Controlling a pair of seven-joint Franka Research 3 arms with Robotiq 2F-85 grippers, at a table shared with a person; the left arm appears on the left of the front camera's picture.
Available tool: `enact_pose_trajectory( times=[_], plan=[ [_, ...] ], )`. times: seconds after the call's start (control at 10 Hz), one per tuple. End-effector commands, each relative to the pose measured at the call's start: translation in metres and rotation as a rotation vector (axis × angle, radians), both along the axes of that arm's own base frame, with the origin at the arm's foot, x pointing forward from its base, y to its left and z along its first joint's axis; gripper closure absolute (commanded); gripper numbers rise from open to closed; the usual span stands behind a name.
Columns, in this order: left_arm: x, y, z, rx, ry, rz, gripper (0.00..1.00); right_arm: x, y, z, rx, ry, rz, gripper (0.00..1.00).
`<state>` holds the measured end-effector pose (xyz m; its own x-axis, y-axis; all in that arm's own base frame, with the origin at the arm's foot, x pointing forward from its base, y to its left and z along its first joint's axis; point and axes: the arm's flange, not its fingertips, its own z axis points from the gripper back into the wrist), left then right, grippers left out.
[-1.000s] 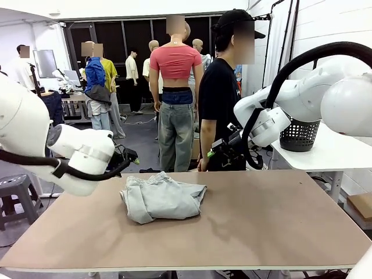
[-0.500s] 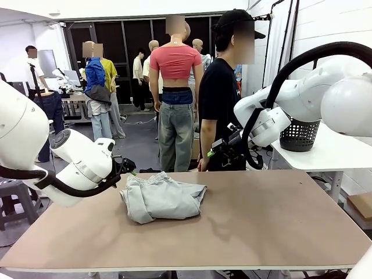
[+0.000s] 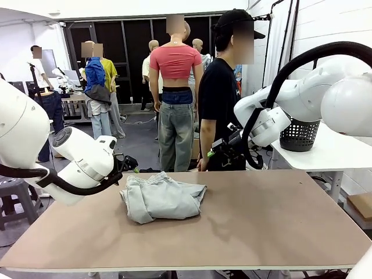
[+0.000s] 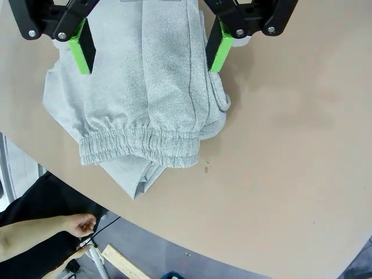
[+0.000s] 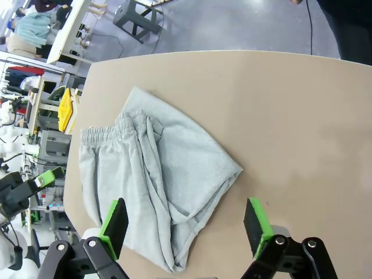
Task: Fold the training pants.
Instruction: Fold the Training pants in half.
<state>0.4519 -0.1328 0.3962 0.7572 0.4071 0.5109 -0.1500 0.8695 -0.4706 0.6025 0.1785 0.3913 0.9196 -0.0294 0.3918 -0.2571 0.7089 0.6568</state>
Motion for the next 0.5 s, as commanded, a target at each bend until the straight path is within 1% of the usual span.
enact_pose_trajectory(
  times=[0.0,0.4],
  plan=[
    [-0.0005,0.0021,-0.0024,0.006,-0.017,0.001,0.00,-0.0008,0.0000,0.0012,0.007,0.014,0.002,0.00],
    [-0.0005,0.0021,-0.0024,0.006,-0.017,0.001,0.00,-0.0008,0.0000,0.0012,0.007,0.014,0.002,0.00]
  ],
)
